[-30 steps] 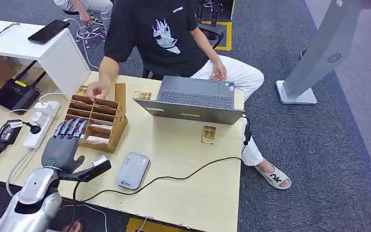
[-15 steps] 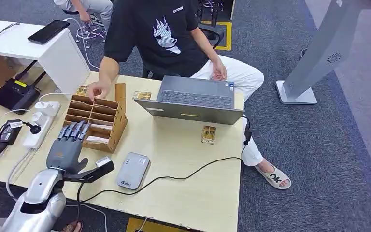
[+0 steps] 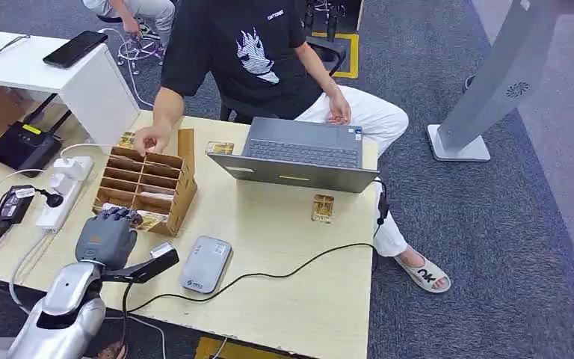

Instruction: Pass the card to the sensor for recognition and then transmit it.

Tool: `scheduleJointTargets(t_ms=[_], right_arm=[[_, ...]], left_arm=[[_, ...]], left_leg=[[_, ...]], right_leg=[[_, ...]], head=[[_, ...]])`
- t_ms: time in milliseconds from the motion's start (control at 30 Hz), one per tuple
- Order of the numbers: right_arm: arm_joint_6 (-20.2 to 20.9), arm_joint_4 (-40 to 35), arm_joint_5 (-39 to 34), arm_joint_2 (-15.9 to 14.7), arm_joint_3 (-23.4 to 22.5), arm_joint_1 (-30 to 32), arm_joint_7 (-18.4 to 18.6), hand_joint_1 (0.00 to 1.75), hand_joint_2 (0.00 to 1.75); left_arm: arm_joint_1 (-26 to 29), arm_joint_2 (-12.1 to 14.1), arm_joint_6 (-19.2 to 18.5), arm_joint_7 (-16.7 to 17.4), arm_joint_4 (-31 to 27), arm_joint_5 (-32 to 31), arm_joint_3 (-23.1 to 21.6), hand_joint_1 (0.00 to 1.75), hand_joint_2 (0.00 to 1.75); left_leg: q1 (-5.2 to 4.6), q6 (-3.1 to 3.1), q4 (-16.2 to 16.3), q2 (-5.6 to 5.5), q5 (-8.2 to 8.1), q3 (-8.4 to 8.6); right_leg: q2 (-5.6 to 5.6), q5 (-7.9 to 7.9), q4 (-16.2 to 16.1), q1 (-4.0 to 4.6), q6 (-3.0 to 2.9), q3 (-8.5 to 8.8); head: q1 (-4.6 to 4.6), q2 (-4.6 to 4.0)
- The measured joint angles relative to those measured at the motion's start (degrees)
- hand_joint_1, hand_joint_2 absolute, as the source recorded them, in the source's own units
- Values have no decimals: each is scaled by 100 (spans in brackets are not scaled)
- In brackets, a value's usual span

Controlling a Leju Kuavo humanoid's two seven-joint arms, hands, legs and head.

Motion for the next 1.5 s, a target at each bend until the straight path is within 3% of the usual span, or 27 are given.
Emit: scheduleJointTargets(t_ms=[867, 1167, 1233, 1333, 1500], right_arm=[[9, 0, 9, -2, 0, -3, 0, 0, 175], [41, 0, 74, -7, 2, -2, 0, 0, 175], [66, 0, 162, -7, 20, -1, 26, 0, 175], [15, 0, 289, -7, 72, 8, 2, 0, 175], [-46, 0, 302, -7, 85, 1, -79, 0, 175]], left_arm=[[-166, -24, 92, -2, 164, 7, 0, 175, 175], [-167, -24, 247, -2, 260, -4, 2, 175, 175], [-165, -24, 556, -149, 269, 125, 2, 175, 175], [-100, -24, 1244, -639, -230, 737, 107, 175, 175], [-112, -22, 1329, -686, -1382, 675, 413, 175, 175]], left_leg=[[0, 0, 0, 1, 0, 2], [0, 0, 0, 0, 0, 2], [0, 0, 0, 1, 0, 2], [4, -1, 1, -3, 2, -2], [3, -1, 1, -12, 1, -3]], right_leg=[[0, 0, 1, 0, 0, 3], [0, 0, 1, 0, 0, 3], [0, 0, 2, 0, 0, 2], [-2, 1, 2, 4, -1, 1], [-10, 1, 1, 3, -1, 3]], head=[[0, 0], [0, 0], [-2, -2], [0, 0], [0, 0]])
